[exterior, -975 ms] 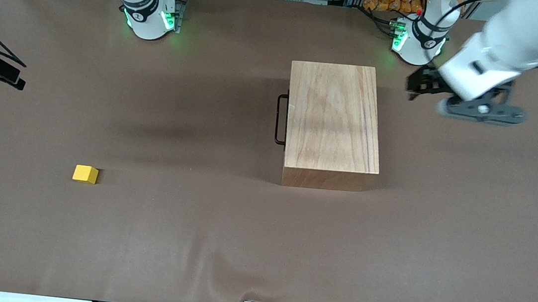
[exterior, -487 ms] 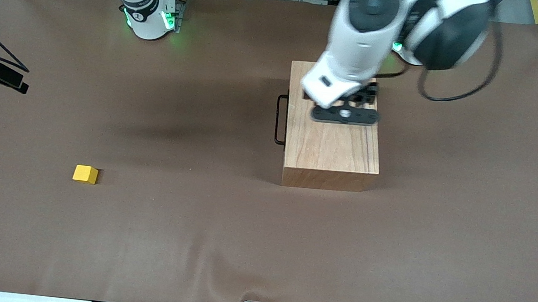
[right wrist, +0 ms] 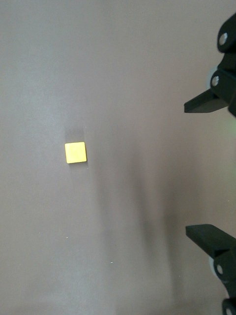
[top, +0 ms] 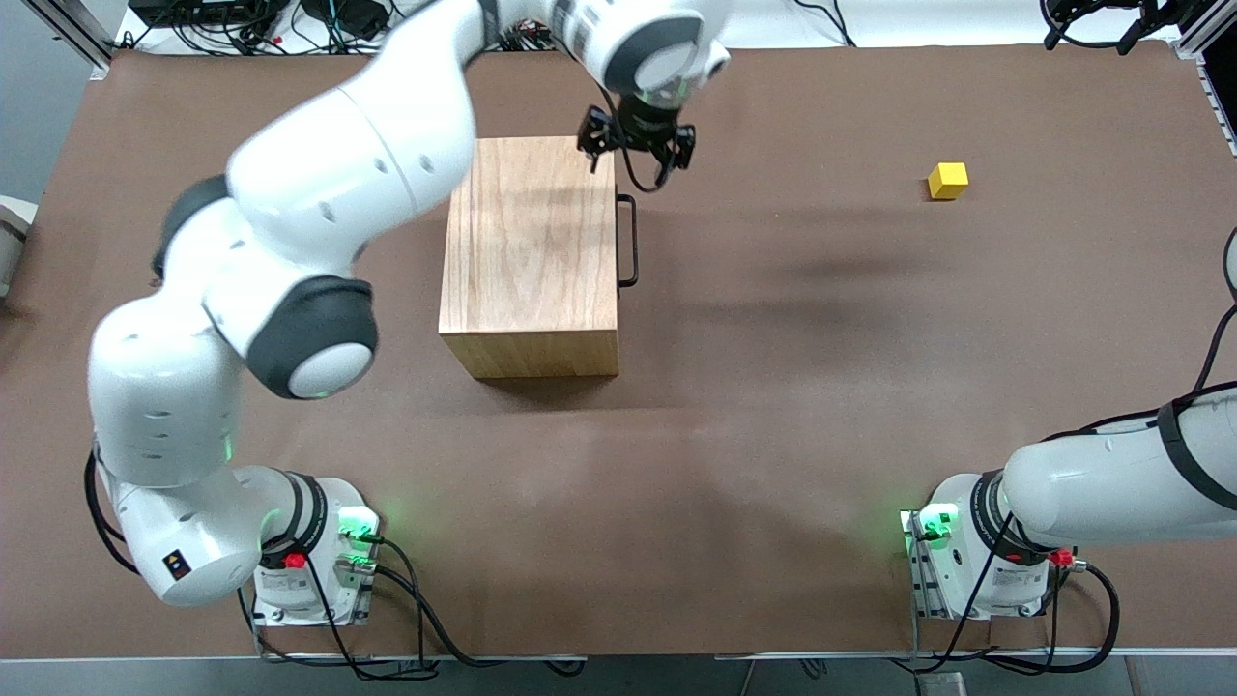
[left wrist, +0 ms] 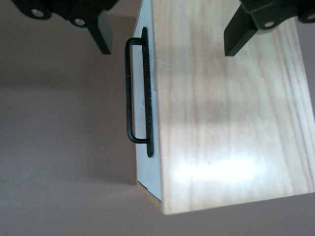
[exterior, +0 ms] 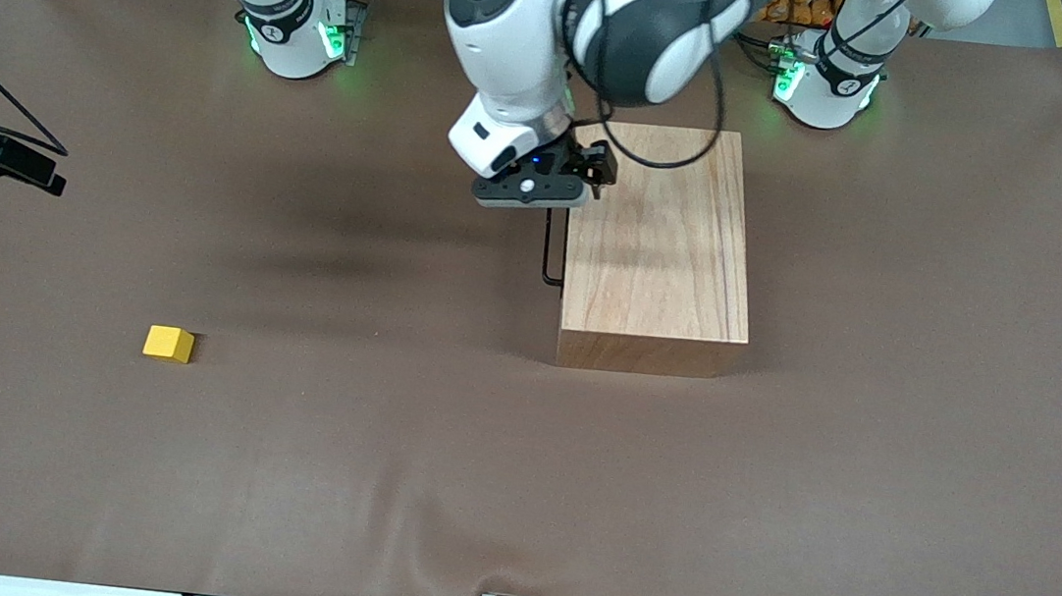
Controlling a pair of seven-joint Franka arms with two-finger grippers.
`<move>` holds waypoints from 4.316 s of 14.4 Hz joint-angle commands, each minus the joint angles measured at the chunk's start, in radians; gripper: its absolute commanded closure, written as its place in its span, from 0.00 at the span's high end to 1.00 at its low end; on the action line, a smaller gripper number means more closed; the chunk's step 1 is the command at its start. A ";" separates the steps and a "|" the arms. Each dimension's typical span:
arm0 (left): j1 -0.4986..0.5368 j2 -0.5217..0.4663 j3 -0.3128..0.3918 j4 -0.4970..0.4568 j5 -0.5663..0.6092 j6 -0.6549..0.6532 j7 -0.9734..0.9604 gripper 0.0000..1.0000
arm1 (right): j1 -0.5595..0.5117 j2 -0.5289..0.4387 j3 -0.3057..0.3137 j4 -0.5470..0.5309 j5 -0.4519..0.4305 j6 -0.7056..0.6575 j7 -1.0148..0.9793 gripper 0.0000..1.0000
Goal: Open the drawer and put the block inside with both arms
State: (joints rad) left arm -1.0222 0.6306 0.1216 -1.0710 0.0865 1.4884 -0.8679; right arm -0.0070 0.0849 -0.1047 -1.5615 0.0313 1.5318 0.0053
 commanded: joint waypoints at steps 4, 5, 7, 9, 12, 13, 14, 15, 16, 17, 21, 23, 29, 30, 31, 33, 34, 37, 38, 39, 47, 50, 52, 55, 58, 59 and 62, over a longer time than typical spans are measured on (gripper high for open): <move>-0.131 0.135 0.108 0.069 0.024 0.061 -0.049 1.00 | -0.019 -0.008 0.013 -0.034 -0.005 0.051 -0.007 1.00; -0.154 0.159 0.121 0.069 0.025 0.072 -0.057 1.00 | -0.019 -0.008 0.014 -0.035 -0.005 0.053 -0.008 1.00; -0.180 0.195 0.145 0.069 0.025 0.081 -0.077 1.00 | -0.019 -0.008 0.013 -0.035 -0.005 0.051 -0.008 1.00; -0.185 0.213 0.158 0.069 0.027 0.101 -0.075 1.00 | -0.019 -0.008 0.013 -0.045 -0.005 0.053 -0.008 1.00; -0.187 0.230 0.158 0.066 0.033 0.112 -0.065 1.00 | -0.019 -0.008 0.013 -0.048 -0.005 0.057 -0.008 1.00; -0.187 0.231 0.155 0.063 0.033 0.110 -0.065 1.00 | -0.019 -0.008 0.014 -0.048 -0.005 0.057 -0.008 1.00; -0.187 0.231 0.153 0.060 0.035 0.105 -0.063 1.00 | -0.018 -0.008 0.013 -0.048 -0.005 0.059 -0.008 1.00; -0.187 0.231 0.151 0.059 0.035 0.102 -0.051 1.00 | -0.018 -0.008 0.013 -0.049 -0.005 0.062 -0.008 1.00; -0.187 0.231 0.151 0.052 0.035 0.101 -0.039 1.00 | -0.018 -0.008 0.013 -0.052 -0.005 0.071 -0.008 1.00; -0.187 0.236 0.151 0.052 0.035 0.099 -0.037 1.00 | -0.019 -0.008 0.013 -0.055 -0.005 0.073 -0.008 1.00; -0.188 0.265 0.153 0.052 0.036 0.093 -0.037 1.00 | -0.018 -0.013 0.014 -0.057 -0.005 0.071 -0.010 1.00; -0.199 0.282 0.151 0.052 0.036 0.093 -0.037 1.00 | -0.018 -0.011 0.014 -0.057 -0.005 0.073 -0.010 1.00; -0.199 0.299 0.153 0.052 0.035 0.101 -0.023 1.00 | -0.018 -0.010 0.014 -0.063 -0.005 0.077 -0.010 1.00; -0.199 0.302 0.153 0.052 0.035 0.102 -0.023 1.00 | -0.018 -0.010 0.014 -0.069 -0.005 0.077 -0.010 1.00; -0.199 0.304 0.153 0.052 0.035 0.104 -0.022 1.00 | -0.018 -0.010 0.014 -0.080 -0.005 0.088 -0.010 1.00; -0.197 0.305 0.153 0.052 0.035 0.105 -0.020 1.00 | -0.018 -0.010 0.014 -0.089 -0.005 0.093 -0.010 1.00; -0.199 0.305 0.153 0.052 0.035 0.111 -0.020 1.00 | -0.018 -0.010 0.014 -0.089 -0.005 0.099 -0.010 1.00; -0.197 0.305 0.153 0.052 0.035 0.124 -0.019 1.00 | -0.018 -0.010 0.014 -0.095 -0.005 0.110 -0.010 1.00; -0.199 0.304 0.153 0.054 0.035 0.130 -0.019 1.00 | -0.018 -0.010 0.014 -0.097 -0.005 0.114 -0.010 1.00; -0.199 0.304 0.153 0.055 0.033 0.139 -0.017 1.00 | -0.018 -0.010 0.014 -0.098 -0.005 0.116 -0.010 1.00; -0.200 0.304 0.142 0.059 0.033 0.193 -0.016 1.00 | -0.016 -0.008 0.014 -0.123 -0.004 0.143 -0.010 1.00; -0.200 0.304 0.141 0.059 0.033 0.220 -0.016 1.00 | -0.018 -0.010 0.014 -0.123 -0.004 0.143 -0.010 1.00; -0.200 0.305 0.133 0.059 0.033 0.248 -0.016 1.00 | -0.016 -0.011 0.014 -0.123 -0.004 0.143 -0.010 1.00; -0.200 0.304 0.128 0.060 0.033 0.266 -0.016 1.00 | -0.014 -0.016 0.016 -0.120 -0.005 0.139 -0.010 1.00; -0.200 0.305 0.124 0.060 0.032 0.288 -0.016 1.00 | -0.014 -0.019 0.016 -0.115 -0.004 0.134 -0.010 1.00; -0.200 0.305 0.124 0.060 0.033 0.296 -0.016 1.00 | -0.013 -0.022 0.016 -0.114 -0.004 0.133 -0.010 1.00; -0.208 0.307 0.124 0.060 0.032 0.322 -0.016 1.00 | -0.013 -0.024 0.016 -0.114 -0.004 0.131 -0.010 1.00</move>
State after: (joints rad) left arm -1.2246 0.9195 0.2491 -1.0379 0.0948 1.7759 -0.8989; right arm -0.0086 0.0801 -0.1005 -1.6701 0.0313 1.6686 0.0046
